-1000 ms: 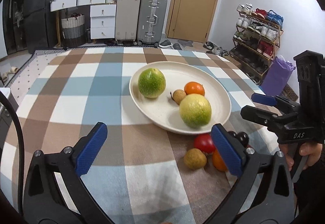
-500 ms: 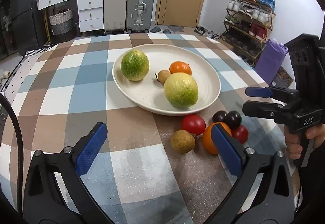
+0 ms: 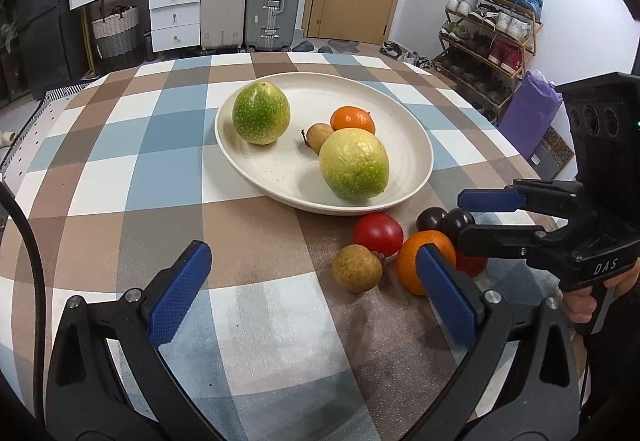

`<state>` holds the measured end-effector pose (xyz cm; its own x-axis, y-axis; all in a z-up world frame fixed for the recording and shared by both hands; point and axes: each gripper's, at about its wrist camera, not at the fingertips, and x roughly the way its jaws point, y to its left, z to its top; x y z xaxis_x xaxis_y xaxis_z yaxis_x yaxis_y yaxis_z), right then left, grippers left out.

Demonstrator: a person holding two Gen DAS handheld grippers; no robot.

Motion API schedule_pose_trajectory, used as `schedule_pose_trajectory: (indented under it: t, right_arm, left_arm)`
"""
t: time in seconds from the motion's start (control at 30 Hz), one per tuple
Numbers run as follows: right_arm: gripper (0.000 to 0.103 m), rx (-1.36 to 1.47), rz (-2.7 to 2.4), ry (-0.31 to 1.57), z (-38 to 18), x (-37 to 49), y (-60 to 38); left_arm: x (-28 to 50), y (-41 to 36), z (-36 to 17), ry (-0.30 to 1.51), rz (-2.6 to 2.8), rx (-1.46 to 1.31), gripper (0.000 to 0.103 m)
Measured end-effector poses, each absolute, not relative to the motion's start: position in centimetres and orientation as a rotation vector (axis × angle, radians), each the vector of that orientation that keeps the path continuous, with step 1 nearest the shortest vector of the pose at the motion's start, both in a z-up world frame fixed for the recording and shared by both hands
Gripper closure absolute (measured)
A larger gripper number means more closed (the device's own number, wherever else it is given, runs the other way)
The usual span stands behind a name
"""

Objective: Organize fruits
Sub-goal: 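Grasp a dark plum with the right tool while the left tool reaches a brown fruit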

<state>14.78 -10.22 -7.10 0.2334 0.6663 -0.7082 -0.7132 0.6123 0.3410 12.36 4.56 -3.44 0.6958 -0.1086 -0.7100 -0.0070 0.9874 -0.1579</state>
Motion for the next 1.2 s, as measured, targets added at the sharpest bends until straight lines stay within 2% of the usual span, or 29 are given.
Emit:
schedule_pose_trajectory:
  t: [0.17, 0.37, 0.53, 0.77, 1.03, 1.2]
  right_arm:
    - [0.048, -0.055, 0.967, 0.954, -7.3, 14.6, -10.0]
    - [0.057, -0.055, 0.988, 0.958, -7.4, 14.5, -9.8]
    - [0.059, -0.042, 0.998, 0.963, -7.5, 14.5, -9.9]
    - [0.071, 0.0, 1.008, 0.974, -7.6, 15.0, -10.4]
    - [0.076, 0.007, 1.004, 0.951, -7.1, 14.9, -10.7]
    - [0.076, 0.032, 0.999, 0.921, -6.7, 15.1, -11.2]
  left_arm:
    - [12.3, 4.7, -3.3, 0.794, -0.064, -0.16, 0.001]
    - [12.3, 4.9, -3.3, 0.791, -0.07, -0.164, 0.001]
    - [12.3, 4.9, -3.3, 0.792, -0.071, -0.167, 0.002]
    - [12.5, 4.9, -3.5, 0.798, -0.061, -0.17, 0.002]
    - [12.6, 4.9, -3.6, 0.806, -0.068, -0.17, 0.003]
    - [12.8, 4.8, -4.0, 0.826, -0.067, -0.165, 0.011]
